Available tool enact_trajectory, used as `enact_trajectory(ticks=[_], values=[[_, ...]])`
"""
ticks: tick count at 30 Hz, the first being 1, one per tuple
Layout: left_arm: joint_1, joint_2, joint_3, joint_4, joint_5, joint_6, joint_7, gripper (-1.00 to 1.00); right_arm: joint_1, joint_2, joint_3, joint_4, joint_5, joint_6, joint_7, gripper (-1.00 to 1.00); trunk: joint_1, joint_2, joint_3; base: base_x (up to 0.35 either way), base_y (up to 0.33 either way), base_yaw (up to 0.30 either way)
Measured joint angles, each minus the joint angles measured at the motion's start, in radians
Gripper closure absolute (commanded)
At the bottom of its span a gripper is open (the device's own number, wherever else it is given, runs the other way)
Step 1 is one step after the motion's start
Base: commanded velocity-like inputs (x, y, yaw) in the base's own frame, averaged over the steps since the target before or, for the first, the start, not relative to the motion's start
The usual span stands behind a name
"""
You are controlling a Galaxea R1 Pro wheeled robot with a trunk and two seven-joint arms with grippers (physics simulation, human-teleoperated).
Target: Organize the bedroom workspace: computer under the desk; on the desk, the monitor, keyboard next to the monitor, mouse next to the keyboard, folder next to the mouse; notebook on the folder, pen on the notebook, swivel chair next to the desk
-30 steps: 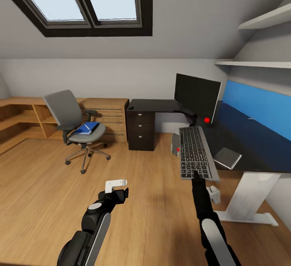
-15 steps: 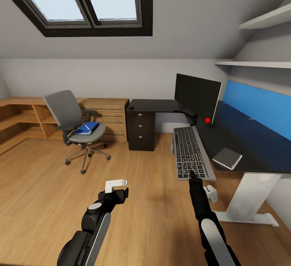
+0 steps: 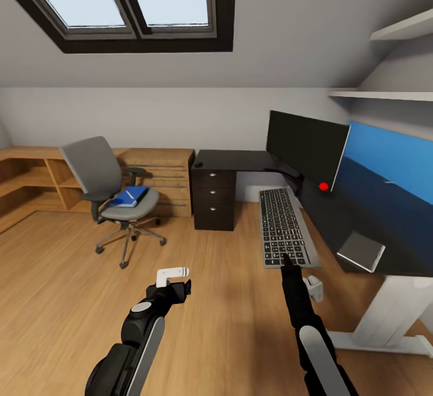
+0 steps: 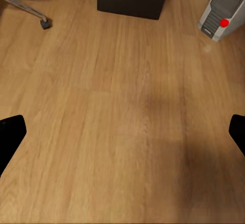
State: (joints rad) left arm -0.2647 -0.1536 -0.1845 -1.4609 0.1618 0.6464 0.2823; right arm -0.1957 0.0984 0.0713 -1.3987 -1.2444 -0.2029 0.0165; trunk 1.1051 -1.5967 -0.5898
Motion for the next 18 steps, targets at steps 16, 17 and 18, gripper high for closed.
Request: enact_trajectory(ticks=[16, 17, 18], values=[[0.0, 0.001, 0.0, 0.0, -0.001, -0.002, 0.001, -1.0, 0.0, 0.0, -0.001, 0.0, -0.001, 0.0, -0.002, 1.0, 0.0, 0.0, 0.0, 0.321, 0.0, 0.0], [0.0, 0.001, 0.0, 0.0, -0.001, -0.002, 0.001, -1.0, 0.0, 0.0, -0.001, 0.0, -0.001, 0.0, -0.002, 1.0, 0.0, 0.0, 0.0, 0.321, 0.0, 0.0], [0.0, 0.0, 0.0, 0.0, -0.001, -0.002, 0.001, -1.0, 0.0, 0.0, -0.001, 0.0, -0.001, 0.0, -0.002, 1.0, 0.0, 0.0, 0.0, 0.321, 0.0, 0.0]])
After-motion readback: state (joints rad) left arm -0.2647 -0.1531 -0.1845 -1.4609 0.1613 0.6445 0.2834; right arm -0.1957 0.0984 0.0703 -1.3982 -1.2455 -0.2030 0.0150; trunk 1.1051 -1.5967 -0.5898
